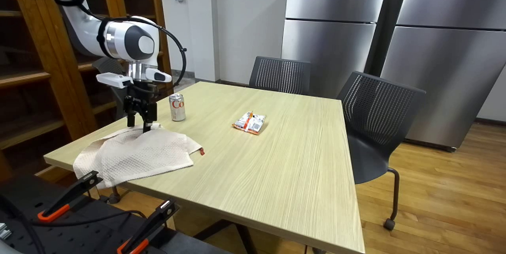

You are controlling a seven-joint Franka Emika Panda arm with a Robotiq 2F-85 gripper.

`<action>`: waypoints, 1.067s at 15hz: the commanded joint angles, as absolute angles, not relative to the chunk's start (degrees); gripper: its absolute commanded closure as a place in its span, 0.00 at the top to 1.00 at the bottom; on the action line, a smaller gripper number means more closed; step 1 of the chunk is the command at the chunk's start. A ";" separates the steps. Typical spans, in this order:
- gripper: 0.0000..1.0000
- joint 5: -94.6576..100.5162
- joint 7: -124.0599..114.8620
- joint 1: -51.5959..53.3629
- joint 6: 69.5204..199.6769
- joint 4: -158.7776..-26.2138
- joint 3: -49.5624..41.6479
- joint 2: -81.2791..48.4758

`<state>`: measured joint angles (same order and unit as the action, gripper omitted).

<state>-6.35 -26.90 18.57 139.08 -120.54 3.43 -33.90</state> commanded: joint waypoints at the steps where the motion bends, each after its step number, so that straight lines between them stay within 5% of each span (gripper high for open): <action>1: 1.00 -6.90 -28.16 18.27 139.41 -120.45 3.52 -33.52; 2: 0.75 -7.01 -28.09 18.18 139.38 -120.41 3.55 -33.54; 4: 0.68 -6.95 -28.12 18.22 139.46 -120.46 3.47 -33.47; 11: 0.12 -6.37 -28.90 18.62 140.05 -120.82 2.72 -32.77; 12: 0.53 -6.30 -28.99 18.66 140.01 -120.79 2.63 -32.78; 14: 0.51 -6.18 -29.23 18.73 139.88 -120.71 2.46 -32.80; 16: 0.64 -6.11 -29.43 18.75 139.74 -120.53 2.29 -32.86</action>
